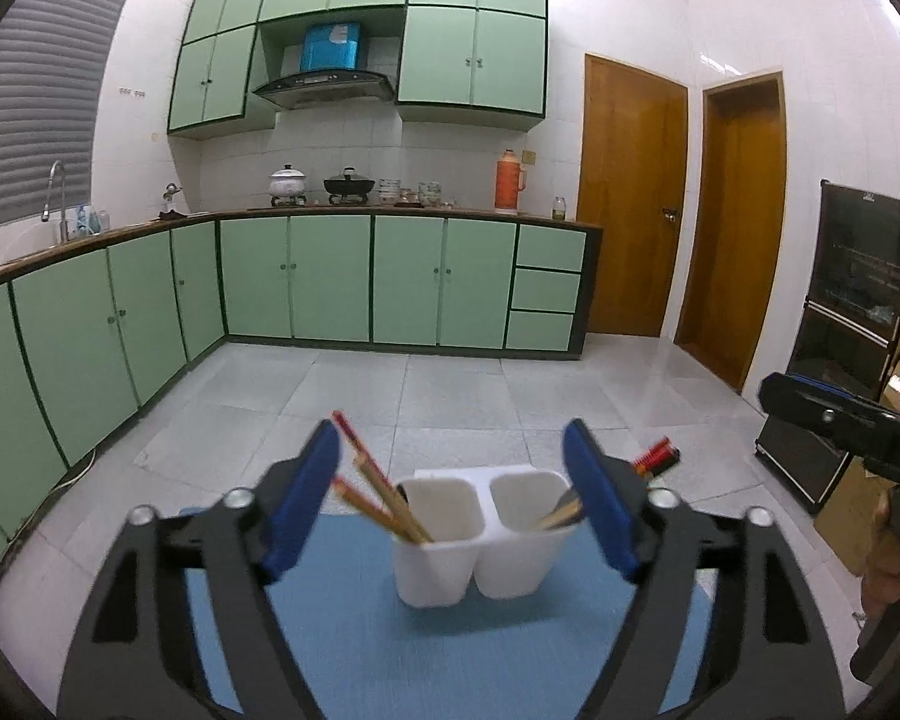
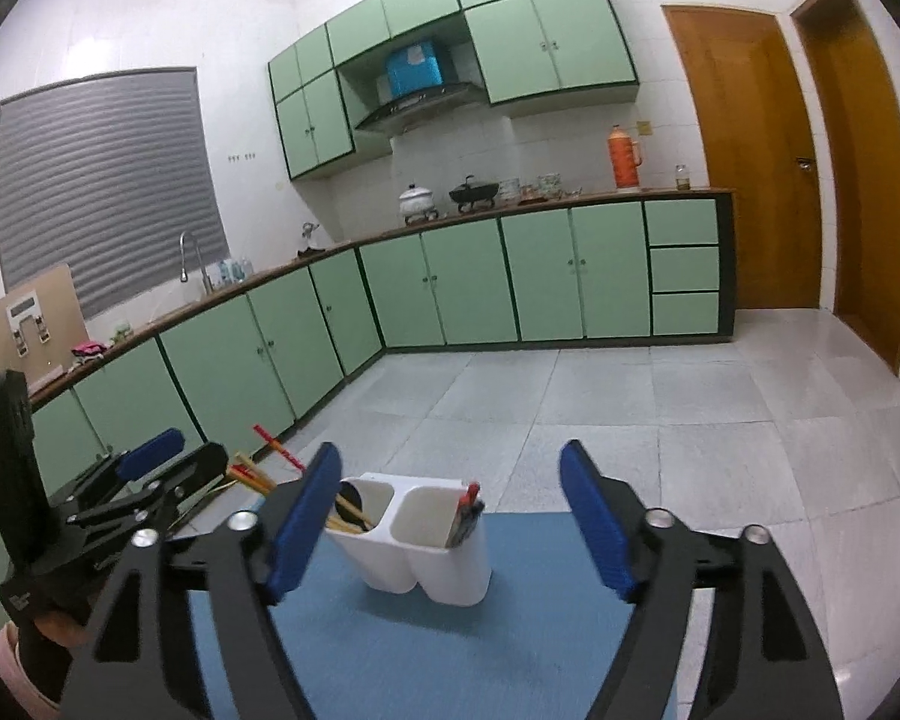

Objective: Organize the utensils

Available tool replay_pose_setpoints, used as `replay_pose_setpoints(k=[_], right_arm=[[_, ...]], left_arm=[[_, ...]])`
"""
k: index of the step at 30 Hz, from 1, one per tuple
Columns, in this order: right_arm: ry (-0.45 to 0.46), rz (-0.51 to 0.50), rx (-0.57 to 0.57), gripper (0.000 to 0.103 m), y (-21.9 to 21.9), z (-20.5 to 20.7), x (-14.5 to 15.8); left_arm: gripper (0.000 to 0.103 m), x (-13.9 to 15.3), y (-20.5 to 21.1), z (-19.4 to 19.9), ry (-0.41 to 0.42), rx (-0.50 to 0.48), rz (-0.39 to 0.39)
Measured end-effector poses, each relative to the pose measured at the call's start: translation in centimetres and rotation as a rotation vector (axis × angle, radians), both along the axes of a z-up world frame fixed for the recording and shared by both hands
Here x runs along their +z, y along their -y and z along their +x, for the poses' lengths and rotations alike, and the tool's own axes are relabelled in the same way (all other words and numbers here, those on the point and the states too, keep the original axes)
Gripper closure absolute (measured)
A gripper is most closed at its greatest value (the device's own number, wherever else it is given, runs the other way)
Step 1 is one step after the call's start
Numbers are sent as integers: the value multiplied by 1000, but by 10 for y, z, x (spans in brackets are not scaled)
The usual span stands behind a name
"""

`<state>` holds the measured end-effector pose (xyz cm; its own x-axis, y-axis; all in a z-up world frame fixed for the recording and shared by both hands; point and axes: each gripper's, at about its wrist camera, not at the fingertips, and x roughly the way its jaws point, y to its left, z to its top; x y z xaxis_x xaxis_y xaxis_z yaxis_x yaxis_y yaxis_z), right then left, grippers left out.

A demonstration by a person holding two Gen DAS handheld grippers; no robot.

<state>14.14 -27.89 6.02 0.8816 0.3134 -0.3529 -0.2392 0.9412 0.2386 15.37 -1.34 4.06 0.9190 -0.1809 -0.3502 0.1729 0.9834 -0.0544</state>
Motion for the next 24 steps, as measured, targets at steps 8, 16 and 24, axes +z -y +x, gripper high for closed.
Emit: replay_pose_setpoints(k=[8,16,24], right_arm=[[15,12,-23,8,2,-55,1],[-2,-37,-41,6,-8,-88,-1],[12,-60,-16,6,-20,-111,5]], left_arm=[[13,3,-3,-47,-9,14,0],[7,6,-6,-78,-25,9,6],[6,12,-7,-102,-24,-4,8]])
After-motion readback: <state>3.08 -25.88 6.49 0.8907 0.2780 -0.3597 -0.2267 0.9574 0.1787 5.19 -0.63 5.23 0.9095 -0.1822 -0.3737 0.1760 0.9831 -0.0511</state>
